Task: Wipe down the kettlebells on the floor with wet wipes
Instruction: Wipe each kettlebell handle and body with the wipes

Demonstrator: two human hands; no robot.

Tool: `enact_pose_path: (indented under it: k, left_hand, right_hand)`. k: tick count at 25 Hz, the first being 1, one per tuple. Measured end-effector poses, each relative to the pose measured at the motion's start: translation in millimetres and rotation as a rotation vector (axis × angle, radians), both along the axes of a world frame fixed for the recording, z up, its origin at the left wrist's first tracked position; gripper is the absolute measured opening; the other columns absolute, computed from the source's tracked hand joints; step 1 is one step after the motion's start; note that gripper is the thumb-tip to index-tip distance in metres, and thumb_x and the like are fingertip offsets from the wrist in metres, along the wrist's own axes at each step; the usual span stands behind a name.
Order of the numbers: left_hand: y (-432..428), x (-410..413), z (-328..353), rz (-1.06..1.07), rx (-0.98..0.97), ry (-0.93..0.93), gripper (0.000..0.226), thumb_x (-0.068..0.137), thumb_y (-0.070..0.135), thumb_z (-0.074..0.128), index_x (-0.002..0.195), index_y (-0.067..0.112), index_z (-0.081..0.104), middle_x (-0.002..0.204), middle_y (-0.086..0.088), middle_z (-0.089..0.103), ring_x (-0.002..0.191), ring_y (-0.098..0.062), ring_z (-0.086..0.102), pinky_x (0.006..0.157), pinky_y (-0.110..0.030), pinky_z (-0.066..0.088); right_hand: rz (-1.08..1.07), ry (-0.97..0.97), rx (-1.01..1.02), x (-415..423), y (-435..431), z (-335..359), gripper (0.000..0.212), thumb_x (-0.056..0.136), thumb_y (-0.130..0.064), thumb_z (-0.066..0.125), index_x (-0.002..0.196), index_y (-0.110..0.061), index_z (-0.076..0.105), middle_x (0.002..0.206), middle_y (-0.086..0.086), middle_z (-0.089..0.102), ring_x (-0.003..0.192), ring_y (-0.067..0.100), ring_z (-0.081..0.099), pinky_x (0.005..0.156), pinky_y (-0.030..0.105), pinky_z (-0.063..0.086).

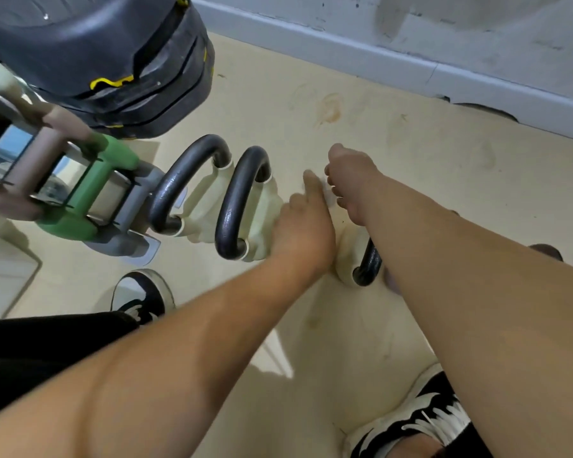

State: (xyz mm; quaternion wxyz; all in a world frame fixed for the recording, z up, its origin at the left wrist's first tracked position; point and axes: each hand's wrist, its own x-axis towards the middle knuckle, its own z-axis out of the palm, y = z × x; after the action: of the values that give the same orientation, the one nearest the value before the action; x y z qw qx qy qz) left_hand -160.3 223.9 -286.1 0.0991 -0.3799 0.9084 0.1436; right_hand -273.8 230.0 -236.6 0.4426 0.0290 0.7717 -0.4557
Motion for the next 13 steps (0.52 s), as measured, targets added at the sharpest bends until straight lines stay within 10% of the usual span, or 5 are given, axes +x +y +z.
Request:
enact_pose_path:
  k: [4,8,13]
  left_hand:
    - [18,31,-8,-0.025,-0.009,0.193,0.069,0.100,0.015,0.040,0.158,0.005,0.004,0.128,-0.013,0.058,0.115,-0.033,0.058,0.108,-0.042,0.036]
    - [-16,-11,10,0.123,0.311,0.109,0.035,0.099,0.016,0.044,0.130,0.001,0.039,0.103,-0.014,0.062,0.094,-0.036,0.064,0.076,-0.042,0.049]
    - [-47,-71,39,-0.096,0.316,-0.184,0.040,0.102,0.015,0.045,0.141,0.009,0.050,0.146,-0.011,0.052,0.133,-0.029,0.050,0.107,-0.034,0.039]
  right_hand:
    - [0.162,0.081,0.026,-2,15,-3,0.057,0.088,-0.054,0.038,0.113,-0.012,0.067,0.113,0.003,0.072,0.094,0.022,0.066,0.103,0.046,0.050]
    - [0.241,0.067,0.065,-8,15,4,0.062,0.088,-0.064,0.036,0.114,-0.019,0.069,0.120,-0.003,0.068,0.110,0.023,0.063,0.103,0.045,0.049]
    - [0.246,-0.010,0.049,-6,9,-3,0.084,0.086,-0.075,0.025,0.150,-0.023,0.045,0.149,0.001,0.051,0.120,0.026,0.058,0.110,0.046,0.042]
